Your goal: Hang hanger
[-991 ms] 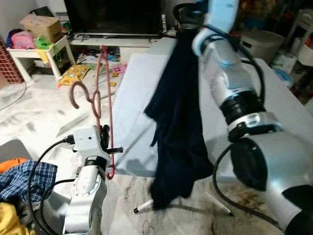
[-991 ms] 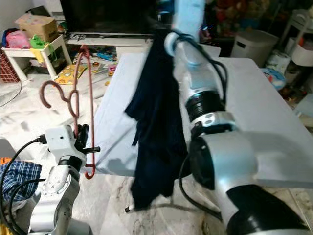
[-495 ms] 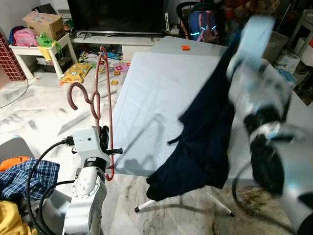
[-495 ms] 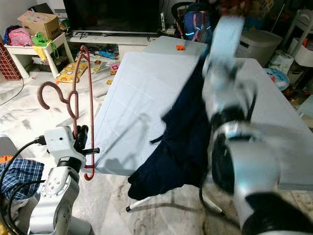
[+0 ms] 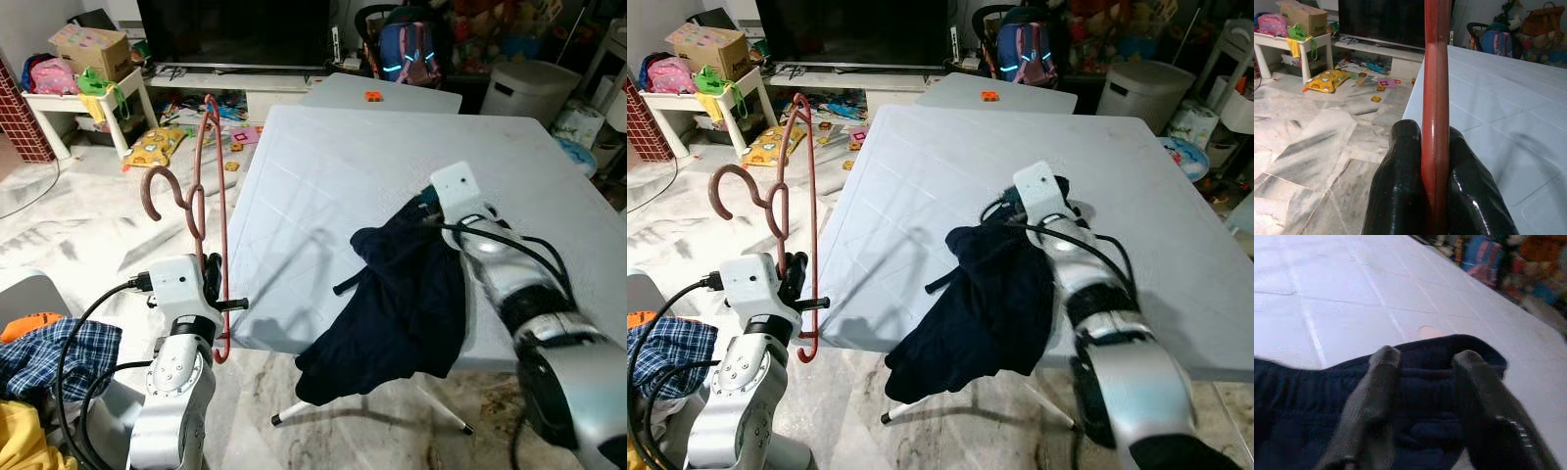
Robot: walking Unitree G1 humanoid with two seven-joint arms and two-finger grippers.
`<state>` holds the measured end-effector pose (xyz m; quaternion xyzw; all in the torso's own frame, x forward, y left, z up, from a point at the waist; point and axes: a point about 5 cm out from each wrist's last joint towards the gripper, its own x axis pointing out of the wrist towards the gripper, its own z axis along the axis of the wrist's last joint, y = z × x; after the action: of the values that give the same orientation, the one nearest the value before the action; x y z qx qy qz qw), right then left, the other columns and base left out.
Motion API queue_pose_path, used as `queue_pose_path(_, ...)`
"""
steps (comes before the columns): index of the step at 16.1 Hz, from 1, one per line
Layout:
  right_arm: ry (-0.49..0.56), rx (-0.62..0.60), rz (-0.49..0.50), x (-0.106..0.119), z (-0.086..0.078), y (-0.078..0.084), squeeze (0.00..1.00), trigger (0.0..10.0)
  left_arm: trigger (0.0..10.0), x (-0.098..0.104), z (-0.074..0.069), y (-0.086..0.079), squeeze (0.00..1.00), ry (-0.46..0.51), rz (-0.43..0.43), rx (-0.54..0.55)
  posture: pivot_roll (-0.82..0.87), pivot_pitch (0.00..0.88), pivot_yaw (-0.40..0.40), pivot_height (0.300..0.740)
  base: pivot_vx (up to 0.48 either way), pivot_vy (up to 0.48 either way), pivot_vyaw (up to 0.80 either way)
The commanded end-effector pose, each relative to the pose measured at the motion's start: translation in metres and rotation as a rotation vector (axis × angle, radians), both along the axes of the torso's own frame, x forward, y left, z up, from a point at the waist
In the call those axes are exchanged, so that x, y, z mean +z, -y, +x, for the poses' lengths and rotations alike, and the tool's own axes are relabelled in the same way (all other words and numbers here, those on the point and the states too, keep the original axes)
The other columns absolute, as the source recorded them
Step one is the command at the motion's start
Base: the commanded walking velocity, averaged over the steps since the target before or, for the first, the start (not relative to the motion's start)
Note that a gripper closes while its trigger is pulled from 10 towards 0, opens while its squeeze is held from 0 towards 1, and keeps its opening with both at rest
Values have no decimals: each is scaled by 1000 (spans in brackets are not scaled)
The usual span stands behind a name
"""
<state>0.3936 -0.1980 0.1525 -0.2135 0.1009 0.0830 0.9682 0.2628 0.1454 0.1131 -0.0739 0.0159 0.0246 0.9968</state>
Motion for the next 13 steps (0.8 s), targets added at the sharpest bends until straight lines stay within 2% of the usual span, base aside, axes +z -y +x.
queue_pose_path(1, -8, 35, 49, 6, 0, 4, 1000, 10000, 10000, -13, -3, 2, 0, -71, -3, -15, -117, 0, -2, 740, 0, 0, 0)
queue_pose_path(2, -35, 43, 91, 5, -2, 6, 1000, 10000, 10000, -14, -3, 2, 0, -74, -4, -16, -117, 0, -2, 740, 0, 0, 0)
queue_pose_path(4, -108, 236, 172, 8, -13, 7, 1000, 10000, 10000, -14, -3, 2, 0, -78, -4, -24, -123, 0, 3, 740, 0, 0, 0)
queue_pose_path(5, -121, 267, 199, 9, -16, 8, 1000, 10000, 10000, -14, -3, 3, 0, -79, -4, -26, -126, 0, 4, 740, 0, 0, 0)
queue_pose_path(7, -168, 386, 328, 14, -28, 2, 1000, 10000, 10000, -14, -1, 3, 0, -81, -4, -33, -127, 0, 8, 740, 0, 0, 0)
queue_pose_path(8, -196, 477, 317, 14, -39, -5, 1000, 10000, 10000, -14, -1, 3, 0, -81, -4, -35, -128, 0, 10, 740, 0, 0, 0)
queue_pose_path(9, -227, 557, 265, 10, -51, -9, 1000, 10000, 10000, -14, -1, 3, 0, -82, -4, -37, -126, 0, 12, 740, 0, 0, 0)
queue_pose_path(11, -250, 575, 182, 5, -61, -8, 1000, 10000, 10000, -14, -1, 2, 0, -84, -4, -36, -127, 0, 18, 740, 0, 0, 0)
queue_pose_path(13, -268, 649, 113, 7, -73, -16, 1000, 10000, 10000, -14, -1, 2, 0, -87, -5, -37, -134, 0, 23, 740, 0, 0, 0)
